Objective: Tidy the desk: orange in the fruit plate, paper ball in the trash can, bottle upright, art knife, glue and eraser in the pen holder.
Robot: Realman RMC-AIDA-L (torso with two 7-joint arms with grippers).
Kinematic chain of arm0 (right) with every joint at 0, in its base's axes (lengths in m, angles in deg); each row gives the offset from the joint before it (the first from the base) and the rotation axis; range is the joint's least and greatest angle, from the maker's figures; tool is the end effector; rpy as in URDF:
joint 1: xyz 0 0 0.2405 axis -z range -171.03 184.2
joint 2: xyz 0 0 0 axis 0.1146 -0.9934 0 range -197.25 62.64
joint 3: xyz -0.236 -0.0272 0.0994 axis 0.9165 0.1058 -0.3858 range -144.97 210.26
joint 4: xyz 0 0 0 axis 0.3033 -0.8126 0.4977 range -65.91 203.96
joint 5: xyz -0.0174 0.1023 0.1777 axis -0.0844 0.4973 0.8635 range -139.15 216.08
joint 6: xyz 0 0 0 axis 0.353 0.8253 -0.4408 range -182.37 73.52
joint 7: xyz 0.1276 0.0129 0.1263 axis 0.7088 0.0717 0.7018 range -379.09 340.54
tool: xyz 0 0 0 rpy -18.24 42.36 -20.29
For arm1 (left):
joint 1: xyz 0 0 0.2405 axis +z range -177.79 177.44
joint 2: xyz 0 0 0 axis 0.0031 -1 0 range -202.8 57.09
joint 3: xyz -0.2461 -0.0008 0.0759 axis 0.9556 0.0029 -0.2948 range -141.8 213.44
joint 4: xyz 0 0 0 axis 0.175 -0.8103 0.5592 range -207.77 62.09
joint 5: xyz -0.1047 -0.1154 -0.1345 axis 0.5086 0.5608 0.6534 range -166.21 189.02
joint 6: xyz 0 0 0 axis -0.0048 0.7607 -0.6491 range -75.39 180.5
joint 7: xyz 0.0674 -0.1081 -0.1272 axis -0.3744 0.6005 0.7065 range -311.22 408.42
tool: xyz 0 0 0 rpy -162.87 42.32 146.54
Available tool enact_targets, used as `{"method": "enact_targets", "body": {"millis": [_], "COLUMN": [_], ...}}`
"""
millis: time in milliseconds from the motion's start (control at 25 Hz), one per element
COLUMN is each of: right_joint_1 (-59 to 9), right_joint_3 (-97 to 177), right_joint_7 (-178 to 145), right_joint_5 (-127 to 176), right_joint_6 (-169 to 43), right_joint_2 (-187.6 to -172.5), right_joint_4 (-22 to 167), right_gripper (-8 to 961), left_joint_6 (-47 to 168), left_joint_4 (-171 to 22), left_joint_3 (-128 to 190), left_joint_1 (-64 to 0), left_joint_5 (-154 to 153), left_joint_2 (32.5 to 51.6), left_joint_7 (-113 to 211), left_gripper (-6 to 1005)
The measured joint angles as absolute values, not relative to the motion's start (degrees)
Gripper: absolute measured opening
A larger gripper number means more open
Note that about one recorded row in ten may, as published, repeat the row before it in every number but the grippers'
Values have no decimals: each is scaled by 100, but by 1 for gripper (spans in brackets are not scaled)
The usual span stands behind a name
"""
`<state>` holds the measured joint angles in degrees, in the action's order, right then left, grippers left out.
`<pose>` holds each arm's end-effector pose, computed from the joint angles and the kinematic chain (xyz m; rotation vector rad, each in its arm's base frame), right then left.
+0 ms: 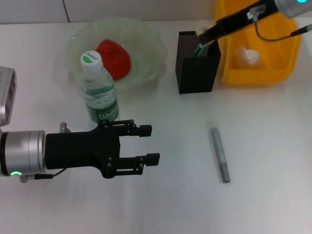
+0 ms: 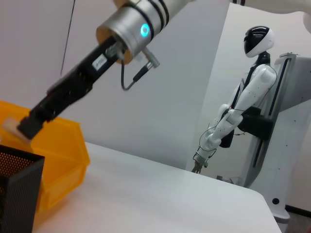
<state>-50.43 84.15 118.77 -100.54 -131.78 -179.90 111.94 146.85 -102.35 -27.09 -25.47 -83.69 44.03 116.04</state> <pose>0.1493 0.4622 -0.0052 -2.5535 1.1452 0.0602 -0.2334 0.2800 -0.0644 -2.9245 -0.4505 -0.9130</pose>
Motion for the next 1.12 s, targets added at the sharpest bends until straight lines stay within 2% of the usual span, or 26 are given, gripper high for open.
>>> {"method": "enact_targets", "body": {"millis": [200,400,640,800,1000,1120], "right_joint_1": [-4983,-4962,-4746,-4422,-4249,-4192], "right_joint_3": [8607,8614,8599,8633,8889,9217], "right_joint_7": [11873,11872,12009,12393,12700,12865], "right_joint_5": [-10060,-10051,-10051,-10077,-10391,-10960], "right_joint_6": [-13076,-13089,-13507,-14581,-15389,-15548], "right_joint_2": [-18136,-18172,-18183,-18210,-18304,-18498], "right_joint_4": [11326,11385,12035,13194,13662,13713], "right_gripper": [259,314,548,639,636,634], "left_joint_6": [14686,14686,14698,14767,14776,14776], "left_joint_4": [-10237,-10238,-10239,-10246,-10246,-10246], "left_joint_3": [-2738,-2742,-2712,-2697,-2721,-2719], "left_joint_1": [-2533,-2522,-2510,-2505,-2506,-2514], "left_joint_5": [-8369,-8369,-8369,-8369,-8369,-8369], "left_joint_2": [4404,4404,4394,4360,4324,4328], "left_joint_7": [11588,11582,11619,11628,11628,11628], "left_gripper": [688,688,687,687,688,688]}}
